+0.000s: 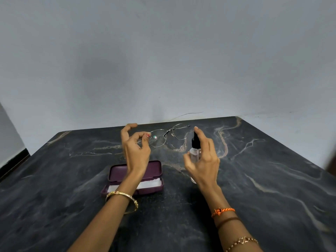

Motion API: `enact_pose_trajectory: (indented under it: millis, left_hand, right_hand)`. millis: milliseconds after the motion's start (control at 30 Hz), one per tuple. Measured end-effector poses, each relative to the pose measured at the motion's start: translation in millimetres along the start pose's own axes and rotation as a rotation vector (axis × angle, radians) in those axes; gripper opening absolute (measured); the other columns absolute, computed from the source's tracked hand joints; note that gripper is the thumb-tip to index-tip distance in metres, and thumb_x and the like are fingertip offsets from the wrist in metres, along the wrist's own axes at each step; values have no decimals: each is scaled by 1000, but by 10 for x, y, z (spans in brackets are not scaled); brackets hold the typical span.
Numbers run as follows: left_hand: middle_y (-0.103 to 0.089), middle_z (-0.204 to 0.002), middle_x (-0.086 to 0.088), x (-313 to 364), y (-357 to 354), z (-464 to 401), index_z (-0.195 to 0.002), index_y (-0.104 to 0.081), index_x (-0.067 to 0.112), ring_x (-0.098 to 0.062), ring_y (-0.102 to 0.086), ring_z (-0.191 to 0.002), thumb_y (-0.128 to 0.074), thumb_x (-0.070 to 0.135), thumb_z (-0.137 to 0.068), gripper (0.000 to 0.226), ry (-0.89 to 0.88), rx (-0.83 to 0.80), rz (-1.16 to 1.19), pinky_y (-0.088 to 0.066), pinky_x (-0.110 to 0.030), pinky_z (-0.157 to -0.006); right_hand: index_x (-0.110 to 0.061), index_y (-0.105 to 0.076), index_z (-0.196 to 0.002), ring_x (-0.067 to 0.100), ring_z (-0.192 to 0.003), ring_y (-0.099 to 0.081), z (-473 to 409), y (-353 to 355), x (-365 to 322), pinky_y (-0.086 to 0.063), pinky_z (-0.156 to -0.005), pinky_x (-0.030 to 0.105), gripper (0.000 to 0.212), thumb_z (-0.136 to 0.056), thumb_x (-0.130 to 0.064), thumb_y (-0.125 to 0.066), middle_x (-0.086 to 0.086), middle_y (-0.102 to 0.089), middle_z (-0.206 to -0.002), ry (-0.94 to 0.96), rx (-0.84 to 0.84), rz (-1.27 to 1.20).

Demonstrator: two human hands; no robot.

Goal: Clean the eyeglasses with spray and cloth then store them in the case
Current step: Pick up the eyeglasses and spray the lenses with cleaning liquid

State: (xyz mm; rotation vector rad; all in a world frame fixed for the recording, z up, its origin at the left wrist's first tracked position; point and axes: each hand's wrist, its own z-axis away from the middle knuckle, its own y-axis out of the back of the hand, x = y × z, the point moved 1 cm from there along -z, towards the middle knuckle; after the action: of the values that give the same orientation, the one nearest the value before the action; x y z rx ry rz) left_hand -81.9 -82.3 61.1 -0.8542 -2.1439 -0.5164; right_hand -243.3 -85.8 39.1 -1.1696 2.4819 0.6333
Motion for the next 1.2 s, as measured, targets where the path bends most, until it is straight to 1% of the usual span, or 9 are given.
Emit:
enact_pose_trajectory:
  millis: [167, 300, 400, 467, 633, 767, 933, 1100, 1200]
  left_hand:
    - [-40, -122, -5, -26, 27, 5, -79, -65, 4, -5, -50, -70, -58, 4, -84, 8, 1, 4, 10, -42, -3, -55]
    - [-38, -119, 0, -21, 26, -17, -79, -65, 2, -12, -52, -73, -59, 5, -83, 8, 14, 0, 11, -42, -3, -55]
    - [-36, -116, 5, -11, 40, -24, -79, -65, 3, -18, -53, -82, -60, 7, -83, 8, 20, -1, 16, -44, -4, -57]
    - [-36, -116, 5, -7, 38, -16, -78, -65, 4, -17, -53, -83, -60, 8, -83, 8, 15, -4, 11, -44, -6, -57]
    - [-36, -116, 5, -4, 28, -8, -78, -66, 4, -15, -52, -84, -60, 9, -83, 9, 5, -7, 0, -46, -10, -60]
    - [-35, -116, 6, 0, 25, -7, -79, -66, 4, -15, -52, -81, -60, 9, -83, 9, 11, -4, 4, -44, -6, -58]
    - [-36, -116, 4, 9, 27, -4, -78, -66, 4, -6, -49, -77, -61, 8, -83, 8, 20, 9, 10, -43, -4, -59]
    - [-36, -114, 7, 12, 22, -4, -76, -66, 5, -27, -54, -93, -62, 11, -82, 10, 24, 7, 14, -42, -17, -61]
    - [-35, -113, 8, 11, 20, -5, -75, -65, 4, -36, -55, -92, -62, 13, -82, 12, 22, 6, 18, -43, -23, -62]
  right_hand:
    - [-20, -42, -121, 6, -62, -46, -14, 0, -40, -35, -47, 9, 76, -53, 4, -67, 10, -61, -84, 33, 12, 25]
    - [-20, -44, -118, 11, -58, -51, -14, 10, -45, -39, -46, 15, 76, -51, 5, -70, 9, -62, -83, 26, 16, 39]
    - [-20, -45, -116, 9, -59, -48, -5, 3, -39, -32, -45, 7, 75, -50, 6, -71, 10, -63, -82, 17, -2, 51]
    - [-20, -44, -115, 8, -62, -47, 3, 0, -21, -26, -51, 0, 74, -51, 6, -71, 11, -62, -82, 1, -7, 49]
    - [-13, -54, -110, 5, -67, -47, -5, 7, 1, -27, -51, 2, 64, -50, 5, -71, 12, -64, -80, -15, 24, 63]
    - [-18, -46, -115, -3, -74, -37, -12, 21, -1, -31, -54, -4, 66, -55, -2, -65, 11, -61, -82, -49, 88, -1]
    - [-19, -41, -120, 6, -60, -39, 17, 25, -12, -23, -49, 2, 77, -53, 1, -71, 11, -58, -78, -25, 43, 71]
    - [-21, -41, -122, 10, -58, -42, 6, 35, -10, -23, -47, 4, 78, -53, 2, -71, 12, -59, -80, -63, 79, 89]
    - [-21, -42, -120, 10, -57, -44, -14, 55, -44, -31, -43, 11, 79, -51, 2, -73, 12, -62, -81, 1, 70, 104]
